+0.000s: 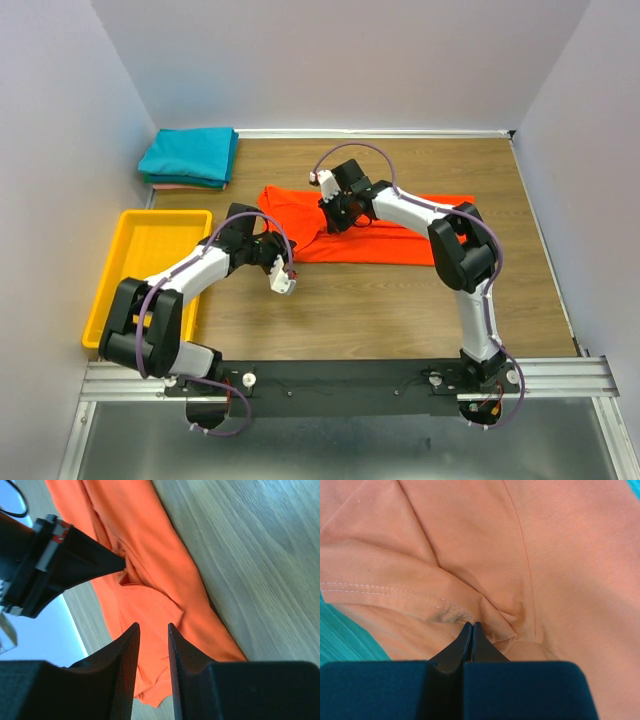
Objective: Fold and stack the t-shirts
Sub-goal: Fold the tshirt
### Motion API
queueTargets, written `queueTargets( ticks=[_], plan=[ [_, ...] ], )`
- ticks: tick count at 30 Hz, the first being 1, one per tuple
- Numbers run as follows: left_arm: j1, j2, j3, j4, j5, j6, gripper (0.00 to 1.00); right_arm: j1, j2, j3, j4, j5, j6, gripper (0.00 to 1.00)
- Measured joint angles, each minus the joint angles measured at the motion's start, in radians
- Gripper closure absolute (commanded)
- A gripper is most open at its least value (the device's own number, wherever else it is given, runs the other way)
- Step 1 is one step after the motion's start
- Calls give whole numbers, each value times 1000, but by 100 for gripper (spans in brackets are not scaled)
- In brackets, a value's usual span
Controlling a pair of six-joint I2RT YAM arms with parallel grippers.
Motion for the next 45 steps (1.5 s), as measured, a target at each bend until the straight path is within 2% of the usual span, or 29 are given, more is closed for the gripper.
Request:
queueTargets(
  ticks=[13,30,39,45],
  plan=[
    [-1,86,0,14,-34,102,64,-4,0,3,-6,-13,3,99],
    [-1,137,15,39,-50,102,65,-9,8,4,-8,-27,3,100],
    [-1,177,58,51,-50,94,70,-11,8,7,-14,-35,3,100],
    [-9,183,62,51,-50,91,80,-11,8,13,-21,-38,2,99]
  ],
)
